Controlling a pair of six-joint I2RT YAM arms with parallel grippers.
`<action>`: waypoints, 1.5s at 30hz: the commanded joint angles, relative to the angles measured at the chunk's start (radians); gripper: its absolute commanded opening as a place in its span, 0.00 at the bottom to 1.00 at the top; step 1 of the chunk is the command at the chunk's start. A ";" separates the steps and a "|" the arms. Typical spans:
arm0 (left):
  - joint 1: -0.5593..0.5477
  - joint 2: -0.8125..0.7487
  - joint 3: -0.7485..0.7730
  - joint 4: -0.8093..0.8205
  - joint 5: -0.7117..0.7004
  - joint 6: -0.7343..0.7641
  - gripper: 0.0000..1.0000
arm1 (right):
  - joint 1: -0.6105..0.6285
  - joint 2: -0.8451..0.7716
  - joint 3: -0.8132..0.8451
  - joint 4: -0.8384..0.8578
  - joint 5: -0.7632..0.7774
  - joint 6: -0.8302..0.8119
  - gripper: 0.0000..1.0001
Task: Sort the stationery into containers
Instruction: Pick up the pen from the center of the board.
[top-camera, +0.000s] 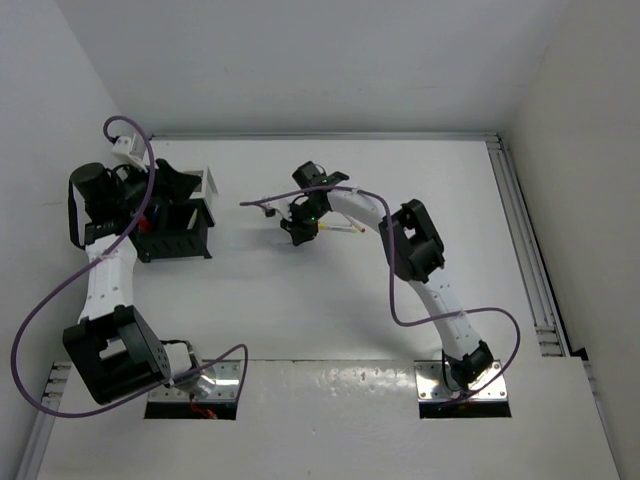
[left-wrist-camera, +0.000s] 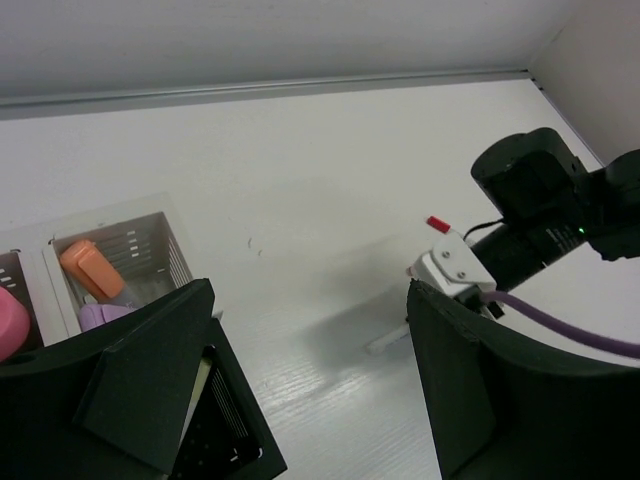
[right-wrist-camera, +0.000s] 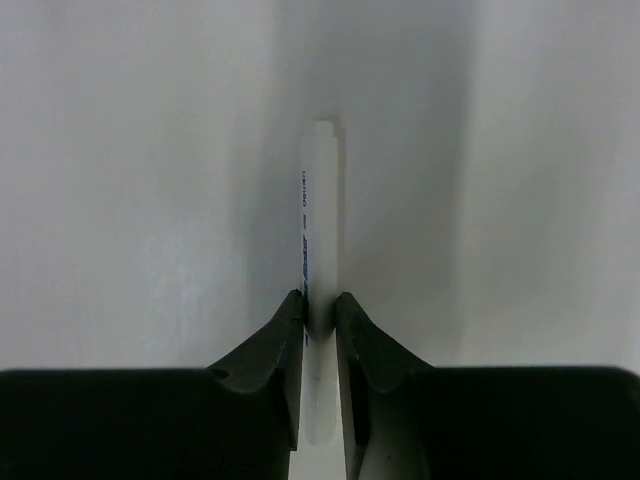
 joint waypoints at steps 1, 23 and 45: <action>0.006 -0.037 0.046 -0.008 0.024 0.020 0.85 | 0.028 -0.095 -0.093 -0.143 0.031 -0.088 0.18; -0.066 -0.200 -0.010 -0.075 0.202 0.251 0.85 | 0.148 -0.309 -0.488 -0.011 0.339 0.082 0.01; -0.797 -0.187 0.253 -1.034 -0.093 1.396 0.73 | -0.088 -0.336 -0.433 0.151 -0.638 1.166 0.00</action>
